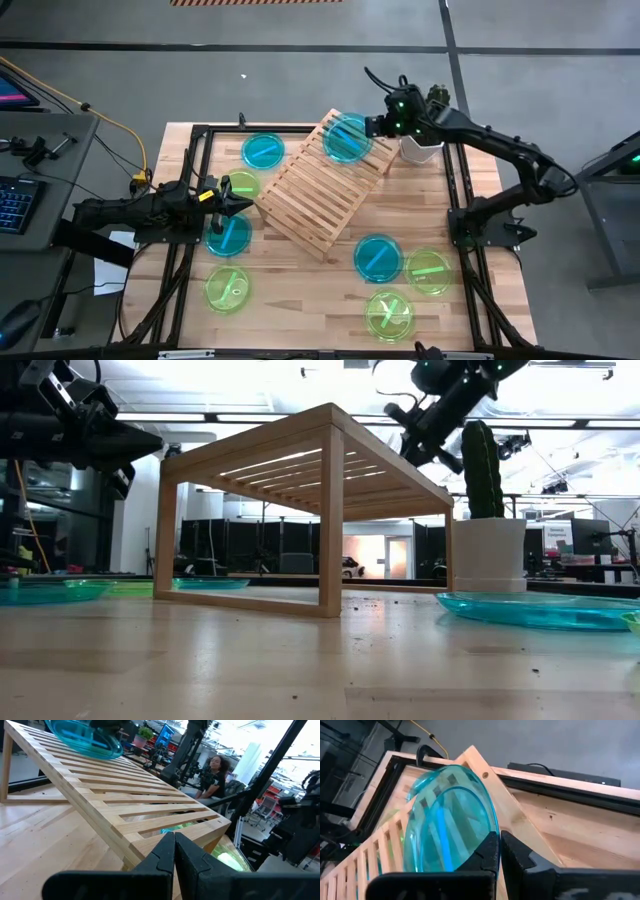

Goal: Place and stack plates onto a shelf
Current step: Put the top right blue plate on the shelf, then put the green plate on the shelf

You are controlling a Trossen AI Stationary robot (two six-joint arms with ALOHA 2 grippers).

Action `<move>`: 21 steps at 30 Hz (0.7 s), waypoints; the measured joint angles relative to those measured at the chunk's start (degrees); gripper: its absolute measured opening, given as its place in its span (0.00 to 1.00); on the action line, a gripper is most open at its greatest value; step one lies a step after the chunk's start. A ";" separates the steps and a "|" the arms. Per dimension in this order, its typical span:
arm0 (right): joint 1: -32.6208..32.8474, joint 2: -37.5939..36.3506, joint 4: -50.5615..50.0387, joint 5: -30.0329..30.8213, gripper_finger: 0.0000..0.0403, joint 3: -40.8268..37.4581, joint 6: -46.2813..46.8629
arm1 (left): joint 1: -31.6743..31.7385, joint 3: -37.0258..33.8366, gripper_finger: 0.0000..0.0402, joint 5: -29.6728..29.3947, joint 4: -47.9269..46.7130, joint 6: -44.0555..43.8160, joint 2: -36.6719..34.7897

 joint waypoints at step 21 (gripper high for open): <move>-1.01 0.95 -2.87 0.81 0.06 -0.01 0.41 | 0.00 0.01 0.00 0.00 -0.01 -0.01 0.00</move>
